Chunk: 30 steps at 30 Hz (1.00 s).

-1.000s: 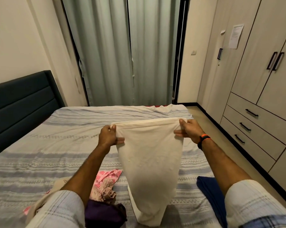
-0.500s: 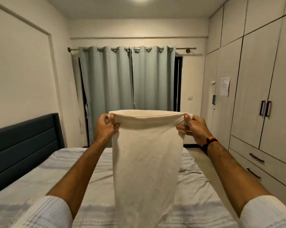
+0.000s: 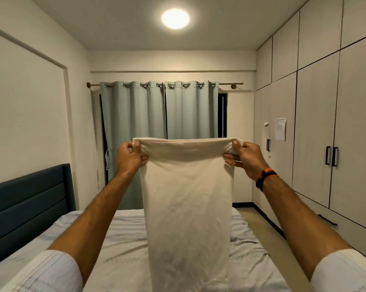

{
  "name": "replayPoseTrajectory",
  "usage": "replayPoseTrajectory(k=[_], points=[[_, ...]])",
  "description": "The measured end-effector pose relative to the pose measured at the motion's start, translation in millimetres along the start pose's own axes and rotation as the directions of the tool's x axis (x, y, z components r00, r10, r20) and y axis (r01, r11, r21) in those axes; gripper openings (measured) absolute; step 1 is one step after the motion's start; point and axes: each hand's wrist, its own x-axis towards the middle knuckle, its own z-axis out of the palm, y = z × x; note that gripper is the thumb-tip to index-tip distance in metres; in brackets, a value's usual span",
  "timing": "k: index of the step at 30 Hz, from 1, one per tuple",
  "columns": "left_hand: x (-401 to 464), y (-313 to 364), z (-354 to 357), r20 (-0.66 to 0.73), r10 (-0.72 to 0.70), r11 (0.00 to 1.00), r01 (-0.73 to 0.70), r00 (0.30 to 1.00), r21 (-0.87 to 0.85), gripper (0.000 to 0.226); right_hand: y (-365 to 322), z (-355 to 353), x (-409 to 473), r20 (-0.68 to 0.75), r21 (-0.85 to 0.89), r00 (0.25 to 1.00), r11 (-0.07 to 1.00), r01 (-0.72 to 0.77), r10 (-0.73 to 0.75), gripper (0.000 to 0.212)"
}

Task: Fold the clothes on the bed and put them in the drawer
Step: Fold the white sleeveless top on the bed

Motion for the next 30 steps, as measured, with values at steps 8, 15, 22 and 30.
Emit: replayPoseTrajectory(k=[8,15,22,30], points=[[-8,-31,-16,0.01,-0.061,0.956,0.056,0.998,0.287,0.03,16,-22,-19,0.102,-0.097,0.977,0.98,-0.175,0.185,0.033],[1,-73,-6,0.04,-0.209,0.925,0.184,0.977,0.333,0.025,55,-20,-1,0.09,-0.174,0.954,0.947,-0.268,0.286,0.036],[4,-161,15,0.078,-0.485,0.835,0.434,0.871,0.339,0.034,144,-7,22,0.015,-0.255,0.911,0.882,-0.395,0.412,0.038],[47,-203,52,0.177,-0.419,0.905,0.425,0.891,0.005,0.021,181,6,78,-0.027,-0.133,0.964,0.955,-0.267,0.265,0.031]])
